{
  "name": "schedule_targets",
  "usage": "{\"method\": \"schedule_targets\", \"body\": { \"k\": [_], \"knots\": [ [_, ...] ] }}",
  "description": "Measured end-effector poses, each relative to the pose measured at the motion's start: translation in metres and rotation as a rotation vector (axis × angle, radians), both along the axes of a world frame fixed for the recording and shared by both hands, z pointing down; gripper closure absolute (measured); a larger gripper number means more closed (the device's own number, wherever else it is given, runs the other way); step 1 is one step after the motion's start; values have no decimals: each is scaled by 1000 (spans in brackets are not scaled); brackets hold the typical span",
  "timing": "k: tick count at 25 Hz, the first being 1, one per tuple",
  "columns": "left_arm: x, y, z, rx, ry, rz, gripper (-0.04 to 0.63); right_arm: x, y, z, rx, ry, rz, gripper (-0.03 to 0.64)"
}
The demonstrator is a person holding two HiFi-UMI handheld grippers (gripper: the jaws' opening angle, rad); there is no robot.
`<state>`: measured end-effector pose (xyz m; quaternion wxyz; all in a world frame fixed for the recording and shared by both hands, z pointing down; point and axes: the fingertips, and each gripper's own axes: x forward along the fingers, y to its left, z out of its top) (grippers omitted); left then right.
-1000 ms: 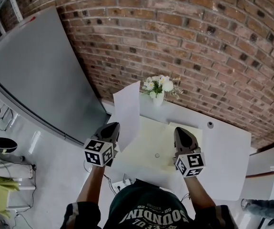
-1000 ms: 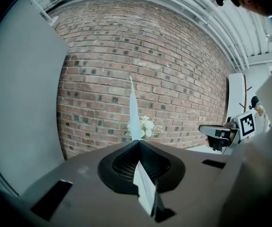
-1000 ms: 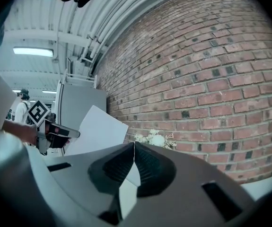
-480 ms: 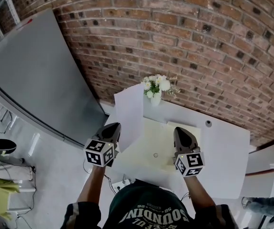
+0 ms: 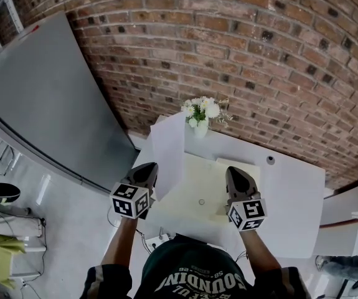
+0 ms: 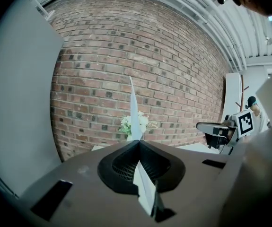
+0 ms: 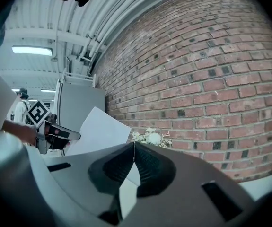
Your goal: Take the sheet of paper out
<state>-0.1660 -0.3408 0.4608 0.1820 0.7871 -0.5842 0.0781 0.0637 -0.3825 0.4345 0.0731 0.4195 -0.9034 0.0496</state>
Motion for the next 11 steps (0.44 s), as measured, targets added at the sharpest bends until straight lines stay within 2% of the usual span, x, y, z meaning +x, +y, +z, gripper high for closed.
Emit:
{"method": "schedule_targets", "body": {
  "k": [11],
  "knots": [
    [4, 2, 8, -16, 2, 15, 584, -2, 4, 5, -2, 11, -8, 548]
  ]
}}
